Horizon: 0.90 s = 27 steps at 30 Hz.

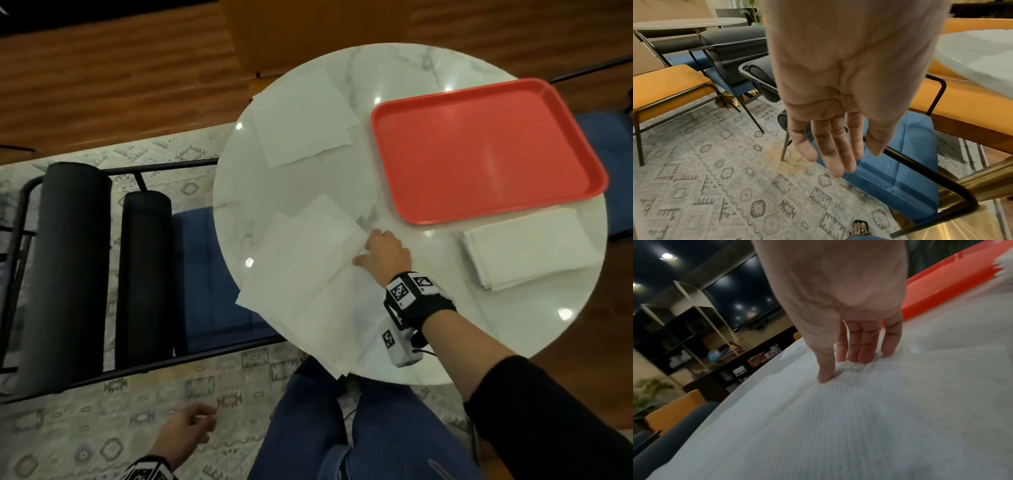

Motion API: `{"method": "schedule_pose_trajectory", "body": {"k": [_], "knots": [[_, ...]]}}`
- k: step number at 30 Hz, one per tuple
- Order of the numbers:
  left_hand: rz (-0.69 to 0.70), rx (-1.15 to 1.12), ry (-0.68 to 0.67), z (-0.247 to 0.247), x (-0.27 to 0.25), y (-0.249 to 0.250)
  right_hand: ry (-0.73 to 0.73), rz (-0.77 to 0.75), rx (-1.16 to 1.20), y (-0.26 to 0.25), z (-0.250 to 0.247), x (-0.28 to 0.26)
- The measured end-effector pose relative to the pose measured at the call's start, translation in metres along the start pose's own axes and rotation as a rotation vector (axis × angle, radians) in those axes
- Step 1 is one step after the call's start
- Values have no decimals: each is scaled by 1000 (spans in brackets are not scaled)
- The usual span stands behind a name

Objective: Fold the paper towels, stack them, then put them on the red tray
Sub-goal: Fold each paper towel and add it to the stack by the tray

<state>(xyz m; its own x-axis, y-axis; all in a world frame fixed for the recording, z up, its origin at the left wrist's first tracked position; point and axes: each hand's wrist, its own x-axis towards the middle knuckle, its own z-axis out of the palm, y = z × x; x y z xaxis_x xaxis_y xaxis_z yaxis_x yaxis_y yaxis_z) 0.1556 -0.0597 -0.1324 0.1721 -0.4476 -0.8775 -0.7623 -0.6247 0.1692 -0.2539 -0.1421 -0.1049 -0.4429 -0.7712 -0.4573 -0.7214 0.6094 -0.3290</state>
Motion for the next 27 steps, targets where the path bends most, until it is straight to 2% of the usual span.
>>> {"method": "schedule_pose_trajectory", "body": {"k": [15,20,24,27], "knots": [[97,5,-44,-19,33,-6,26,151,236,-4,-10,-4],[158,31,-65,-24,35,-5,74,146,268,-6,-12,-4],[292,127,-50,-36,21,18,114,100,343,-4,-18,-6],[479,200,-14,-53,-1,66,148,43,414,-2,-28,-12]]}}
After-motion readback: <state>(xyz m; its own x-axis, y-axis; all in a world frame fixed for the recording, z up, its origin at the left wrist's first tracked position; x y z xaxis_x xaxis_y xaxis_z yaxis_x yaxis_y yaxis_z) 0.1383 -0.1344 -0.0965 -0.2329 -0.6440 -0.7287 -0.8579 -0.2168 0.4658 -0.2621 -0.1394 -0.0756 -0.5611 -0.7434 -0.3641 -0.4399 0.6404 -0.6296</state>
